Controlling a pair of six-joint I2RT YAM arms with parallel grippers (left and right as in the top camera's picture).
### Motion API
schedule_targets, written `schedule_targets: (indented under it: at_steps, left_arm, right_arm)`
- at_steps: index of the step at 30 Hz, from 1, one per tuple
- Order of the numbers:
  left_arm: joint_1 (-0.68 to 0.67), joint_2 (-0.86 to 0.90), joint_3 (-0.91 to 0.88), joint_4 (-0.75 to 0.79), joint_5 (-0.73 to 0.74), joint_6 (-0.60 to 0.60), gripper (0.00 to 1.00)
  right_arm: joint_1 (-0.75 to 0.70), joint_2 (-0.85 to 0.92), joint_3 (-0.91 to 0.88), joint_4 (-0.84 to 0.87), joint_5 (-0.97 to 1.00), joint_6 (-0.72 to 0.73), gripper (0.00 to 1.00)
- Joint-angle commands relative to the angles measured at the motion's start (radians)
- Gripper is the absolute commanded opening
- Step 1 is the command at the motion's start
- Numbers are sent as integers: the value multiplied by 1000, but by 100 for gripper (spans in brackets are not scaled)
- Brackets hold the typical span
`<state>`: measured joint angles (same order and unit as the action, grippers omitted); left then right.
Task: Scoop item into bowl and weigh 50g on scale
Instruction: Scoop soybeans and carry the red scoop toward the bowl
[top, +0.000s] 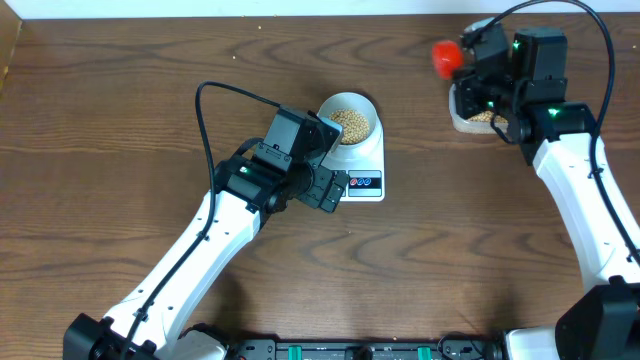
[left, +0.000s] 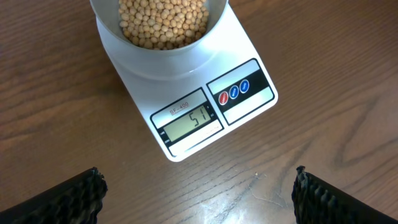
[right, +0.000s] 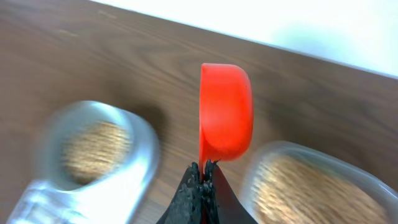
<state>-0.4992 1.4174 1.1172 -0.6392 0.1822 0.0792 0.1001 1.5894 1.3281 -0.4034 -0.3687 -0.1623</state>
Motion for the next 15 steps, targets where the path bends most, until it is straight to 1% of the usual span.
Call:
schedule_targets:
  at_steps: [1,8,15]
  left_arm:
    - [5,-9,1,0,9,7,98]
    - [5,-9,1,0,9,7,98]
    - [5,-9,1,0,9,7,98]
  right_arm:
    - [45,28,0,11,-237,28,1]
    - [146,48,0,-2,-216,27,1]
    - [242,63,0,-31,-65,27,1]
